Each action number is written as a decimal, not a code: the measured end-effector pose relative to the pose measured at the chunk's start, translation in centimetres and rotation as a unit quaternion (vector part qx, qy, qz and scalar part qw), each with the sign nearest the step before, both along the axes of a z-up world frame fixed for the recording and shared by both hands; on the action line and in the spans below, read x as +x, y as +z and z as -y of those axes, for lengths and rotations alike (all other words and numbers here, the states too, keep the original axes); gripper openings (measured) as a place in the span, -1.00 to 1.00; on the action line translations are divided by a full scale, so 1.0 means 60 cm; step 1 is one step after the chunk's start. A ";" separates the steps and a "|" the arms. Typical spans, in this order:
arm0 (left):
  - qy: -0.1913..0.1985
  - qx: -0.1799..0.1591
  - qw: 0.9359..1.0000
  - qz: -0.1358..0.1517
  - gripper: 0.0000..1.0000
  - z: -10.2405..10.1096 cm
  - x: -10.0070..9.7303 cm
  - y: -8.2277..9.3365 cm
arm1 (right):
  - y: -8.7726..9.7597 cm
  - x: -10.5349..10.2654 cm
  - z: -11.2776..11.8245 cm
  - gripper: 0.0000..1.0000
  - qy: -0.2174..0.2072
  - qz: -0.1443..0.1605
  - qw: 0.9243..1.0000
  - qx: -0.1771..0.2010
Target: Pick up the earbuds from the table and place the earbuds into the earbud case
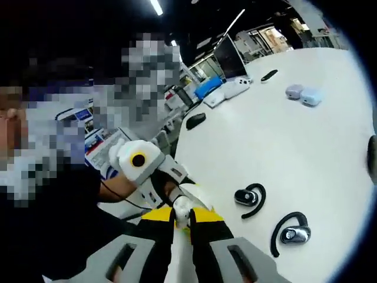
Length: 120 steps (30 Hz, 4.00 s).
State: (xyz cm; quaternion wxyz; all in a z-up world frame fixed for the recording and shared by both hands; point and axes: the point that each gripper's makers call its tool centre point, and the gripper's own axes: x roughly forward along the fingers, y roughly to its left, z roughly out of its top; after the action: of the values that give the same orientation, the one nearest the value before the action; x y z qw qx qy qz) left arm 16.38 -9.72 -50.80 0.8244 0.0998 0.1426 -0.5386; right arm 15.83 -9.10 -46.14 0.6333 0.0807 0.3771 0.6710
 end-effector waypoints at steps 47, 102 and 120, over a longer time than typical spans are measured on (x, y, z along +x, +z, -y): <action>-0.002 0.001 1.000 0.001 -0.52 0.001 0.000 -0.001 | -0.006 -0.001 0.014 -0.73 0.228 0.344 0.895 -0.168; -0.012 0.027 0.999 0.021 -0.52 0.002 -0.008 0.003 | -0.049 -0.017 -0.008 -0.54 0.208 0.495 0.813 -0.226; -0.024 0.029 0.999 0.031 -0.52 0.005 -0.010 0.004 | -0.046 -0.016 0.015 -0.47 0.079 0.298 0.948 -0.073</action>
State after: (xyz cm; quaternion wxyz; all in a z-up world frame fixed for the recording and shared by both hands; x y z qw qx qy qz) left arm 15.76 -10.04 -50.54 0.8118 0.1439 0.1307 -0.5506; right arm 14.89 -9.98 -48.90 0.6660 -0.1995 0.2243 0.6829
